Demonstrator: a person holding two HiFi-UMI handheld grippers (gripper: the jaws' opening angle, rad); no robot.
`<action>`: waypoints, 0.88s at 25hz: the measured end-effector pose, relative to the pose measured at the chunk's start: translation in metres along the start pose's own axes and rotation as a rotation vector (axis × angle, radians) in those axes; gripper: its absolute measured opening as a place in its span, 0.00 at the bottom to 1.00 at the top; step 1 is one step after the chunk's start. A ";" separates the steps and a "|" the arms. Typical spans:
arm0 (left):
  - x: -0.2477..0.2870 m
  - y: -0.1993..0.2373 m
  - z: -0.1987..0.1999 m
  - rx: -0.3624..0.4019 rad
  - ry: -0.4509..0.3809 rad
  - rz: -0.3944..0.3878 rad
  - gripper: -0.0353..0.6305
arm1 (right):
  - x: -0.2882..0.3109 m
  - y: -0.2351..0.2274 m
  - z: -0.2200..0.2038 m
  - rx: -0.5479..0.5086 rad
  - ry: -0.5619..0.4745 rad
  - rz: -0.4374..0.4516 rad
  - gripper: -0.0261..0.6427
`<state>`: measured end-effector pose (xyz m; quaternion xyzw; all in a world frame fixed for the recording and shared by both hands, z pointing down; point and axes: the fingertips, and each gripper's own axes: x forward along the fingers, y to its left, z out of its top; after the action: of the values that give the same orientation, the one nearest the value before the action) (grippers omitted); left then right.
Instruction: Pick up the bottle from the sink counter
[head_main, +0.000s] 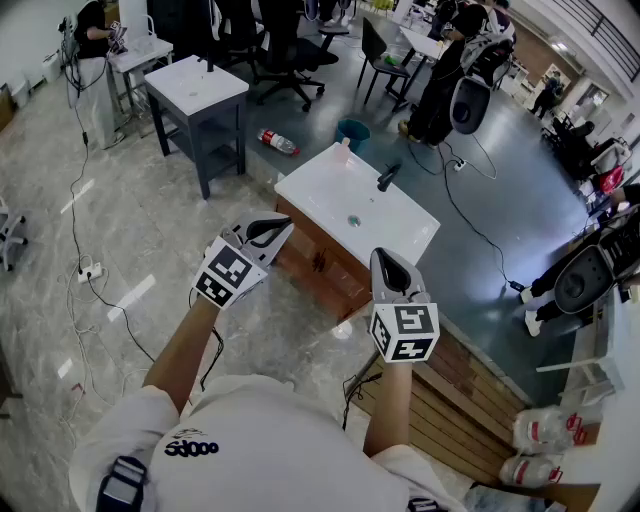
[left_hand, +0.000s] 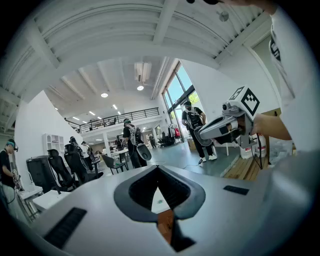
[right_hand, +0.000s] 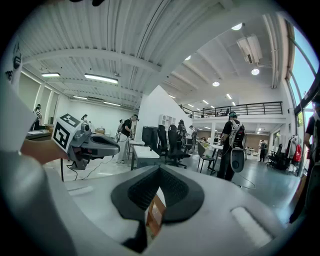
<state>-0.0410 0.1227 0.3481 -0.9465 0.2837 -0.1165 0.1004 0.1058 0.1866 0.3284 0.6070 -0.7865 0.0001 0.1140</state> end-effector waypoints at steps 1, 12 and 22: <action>0.001 0.001 0.000 0.000 0.001 0.001 0.06 | 0.002 0.000 0.000 -0.002 0.000 0.004 0.06; 0.020 0.000 -0.009 -0.006 0.030 0.025 0.06 | 0.009 -0.021 -0.004 0.050 -0.041 0.025 0.06; 0.034 -0.012 -0.009 -0.002 0.049 0.061 0.06 | 0.005 -0.045 -0.011 0.065 -0.059 0.057 0.06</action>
<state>-0.0099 0.1120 0.3654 -0.9344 0.3147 -0.1365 0.0959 0.1500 0.1718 0.3339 0.5875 -0.8060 0.0107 0.0710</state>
